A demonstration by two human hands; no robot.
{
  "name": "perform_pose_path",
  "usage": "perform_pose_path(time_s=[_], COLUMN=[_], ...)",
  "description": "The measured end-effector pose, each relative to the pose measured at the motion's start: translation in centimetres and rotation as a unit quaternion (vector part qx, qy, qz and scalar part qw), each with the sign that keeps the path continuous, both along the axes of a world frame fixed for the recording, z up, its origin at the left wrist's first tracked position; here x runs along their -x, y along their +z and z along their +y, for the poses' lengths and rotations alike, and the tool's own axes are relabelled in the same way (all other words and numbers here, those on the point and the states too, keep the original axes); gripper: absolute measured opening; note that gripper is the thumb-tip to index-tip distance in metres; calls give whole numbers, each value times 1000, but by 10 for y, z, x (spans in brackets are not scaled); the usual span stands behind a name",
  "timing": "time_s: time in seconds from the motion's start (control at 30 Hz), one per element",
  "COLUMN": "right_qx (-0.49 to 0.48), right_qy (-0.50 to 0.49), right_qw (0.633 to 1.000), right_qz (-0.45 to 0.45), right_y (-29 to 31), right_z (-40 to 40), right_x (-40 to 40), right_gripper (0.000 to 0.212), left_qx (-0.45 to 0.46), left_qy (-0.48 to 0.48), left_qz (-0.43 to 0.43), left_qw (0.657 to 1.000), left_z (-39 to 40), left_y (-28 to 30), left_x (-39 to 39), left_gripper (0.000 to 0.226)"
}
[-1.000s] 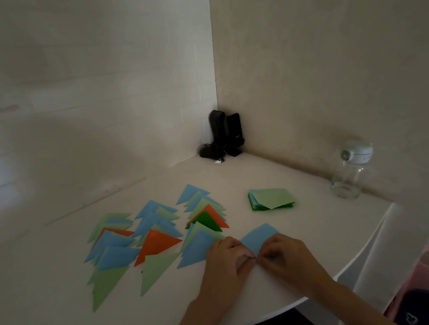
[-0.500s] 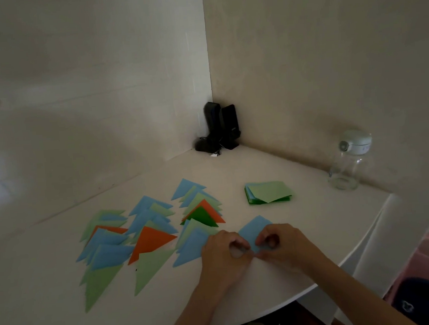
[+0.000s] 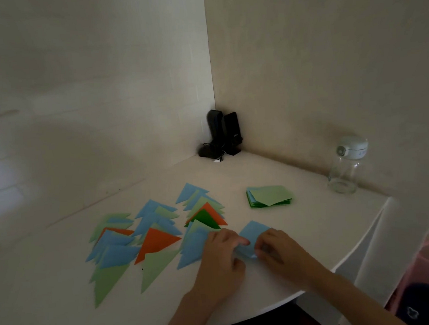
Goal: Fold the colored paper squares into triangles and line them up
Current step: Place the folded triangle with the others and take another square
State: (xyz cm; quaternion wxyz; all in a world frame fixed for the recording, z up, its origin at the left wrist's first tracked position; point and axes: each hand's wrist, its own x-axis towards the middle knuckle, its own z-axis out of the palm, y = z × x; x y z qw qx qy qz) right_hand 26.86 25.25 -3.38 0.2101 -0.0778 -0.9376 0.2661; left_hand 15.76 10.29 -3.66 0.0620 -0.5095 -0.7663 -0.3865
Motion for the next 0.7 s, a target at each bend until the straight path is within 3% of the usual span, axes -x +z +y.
perform_pose_path(time_s=[0.13,0.27,0.57,0.7], right_qx=[6,1,-11,-15], right_qy=[58,36,-2,-44], right_qw=[998,999,1000,999], right_qz=[-2,-7,19,23], right_y=[17,14,-11,-14], right_z=[7,19,20,18], right_x=[-5,-9,-20,-17], right_gripper=[35,23,15,28], left_qx=[6,14,12,2], left_qy=[22,22,22,37], left_qz=[86,119,28,8], left_qw=[996,992,999,999], left_z=[-1,1,3,5], left_y=[0,-2,-8,-8], left_x=[3,4,6,11], left_gripper=[18,7,21,26])
